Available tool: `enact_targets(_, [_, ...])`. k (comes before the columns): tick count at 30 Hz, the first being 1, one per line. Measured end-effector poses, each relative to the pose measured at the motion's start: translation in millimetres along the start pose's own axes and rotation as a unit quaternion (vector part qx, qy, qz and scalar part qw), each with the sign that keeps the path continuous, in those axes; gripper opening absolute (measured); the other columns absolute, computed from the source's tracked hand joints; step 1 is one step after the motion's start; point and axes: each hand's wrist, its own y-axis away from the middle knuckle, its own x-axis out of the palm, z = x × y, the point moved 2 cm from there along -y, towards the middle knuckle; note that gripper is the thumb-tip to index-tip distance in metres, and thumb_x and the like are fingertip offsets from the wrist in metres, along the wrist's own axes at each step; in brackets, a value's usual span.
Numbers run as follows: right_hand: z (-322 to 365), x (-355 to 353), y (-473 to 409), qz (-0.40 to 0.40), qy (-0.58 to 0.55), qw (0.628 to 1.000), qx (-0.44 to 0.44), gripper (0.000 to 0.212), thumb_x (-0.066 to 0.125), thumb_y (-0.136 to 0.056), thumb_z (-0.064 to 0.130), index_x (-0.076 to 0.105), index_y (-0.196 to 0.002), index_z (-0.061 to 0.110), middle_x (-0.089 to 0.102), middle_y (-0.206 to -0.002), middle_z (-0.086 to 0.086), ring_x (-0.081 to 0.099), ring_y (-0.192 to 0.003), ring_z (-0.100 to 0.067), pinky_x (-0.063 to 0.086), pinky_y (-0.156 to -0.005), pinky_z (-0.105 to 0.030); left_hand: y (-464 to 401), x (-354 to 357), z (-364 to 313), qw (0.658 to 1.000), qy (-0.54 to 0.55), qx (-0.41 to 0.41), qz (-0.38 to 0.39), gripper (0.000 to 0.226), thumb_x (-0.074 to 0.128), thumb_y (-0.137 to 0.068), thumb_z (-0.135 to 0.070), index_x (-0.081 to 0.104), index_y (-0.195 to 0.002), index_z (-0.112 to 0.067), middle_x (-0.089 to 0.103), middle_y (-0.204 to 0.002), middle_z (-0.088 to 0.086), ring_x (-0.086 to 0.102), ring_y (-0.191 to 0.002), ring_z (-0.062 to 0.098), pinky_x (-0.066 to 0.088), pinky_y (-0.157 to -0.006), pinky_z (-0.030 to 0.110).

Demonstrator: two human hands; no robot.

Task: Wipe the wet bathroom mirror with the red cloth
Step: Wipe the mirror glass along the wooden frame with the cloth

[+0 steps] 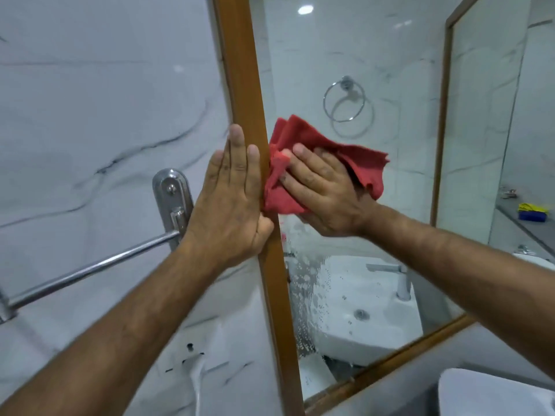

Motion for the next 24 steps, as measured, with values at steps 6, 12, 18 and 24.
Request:
enact_targets(6, [21.0,16.8,13.6,-0.058,-0.008,0.996,0.068,0.061,0.043,-0.1,0.036,0.037,-0.152,0.005,0.035,-0.157,-0.022,0.027,-0.149,-0.039,0.02,-0.121,-0.055,38.0,38.0,-16.7,1.0,0.01,-0.006,-0.014,0.1,0.054,-0.07,-0.026,0.008,-0.148,0.015,0.003,-0.154,0.044,0.002,-0.148,0.05,0.008,-0.123,0.057])
enact_targets(12, [78.6,28.4,91.4,-0.002,-0.039,0.998,0.055,0.06,0.05,-0.096,0.034,0.042,-0.148,0.006,0.04,-0.156,-0.019,0.031,-0.148,-0.04,0.019,-0.121,-0.053,67.9,74.3,-27.3,0.998,0.005,0.008,-0.054,0.084,0.046,-0.083,-0.03,0.013,-0.146,0.016,0.01,-0.153,0.043,0.004,-0.149,0.047,0.008,-0.124,0.052])
enact_targets(18, [51.9,17.5,107.0,0.102,-0.038,0.983,-0.151,0.057,0.066,-0.095,0.021,0.046,-0.147,0.008,0.036,-0.159,-0.014,0.03,-0.149,-0.034,0.024,-0.122,-0.053,83.2,74.9,-30.6,0.999,-0.022,0.027,-0.019,0.09,0.054,-0.077,-0.03,0.014,-0.146,0.014,0.005,-0.152,0.037,0.005,-0.148,0.044,0.003,-0.124,0.05])
enact_targets(24, [74.1,26.6,114.1,-0.004,-0.017,1.0,0.002,0.059,0.061,-0.093,0.026,0.044,-0.149,0.013,0.041,-0.157,-0.015,0.035,-0.146,-0.035,0.024,-0.12,-0.054,100.1,93.4,-38.4,0.997,-0.045,0.026,-0.049,0.078,0.047,-0.087,-0.032,0.021,-0.143,0.014,0.028,-0.145,0.046,0.02,-0.141,0.051,0.008,-0.122,0.051])
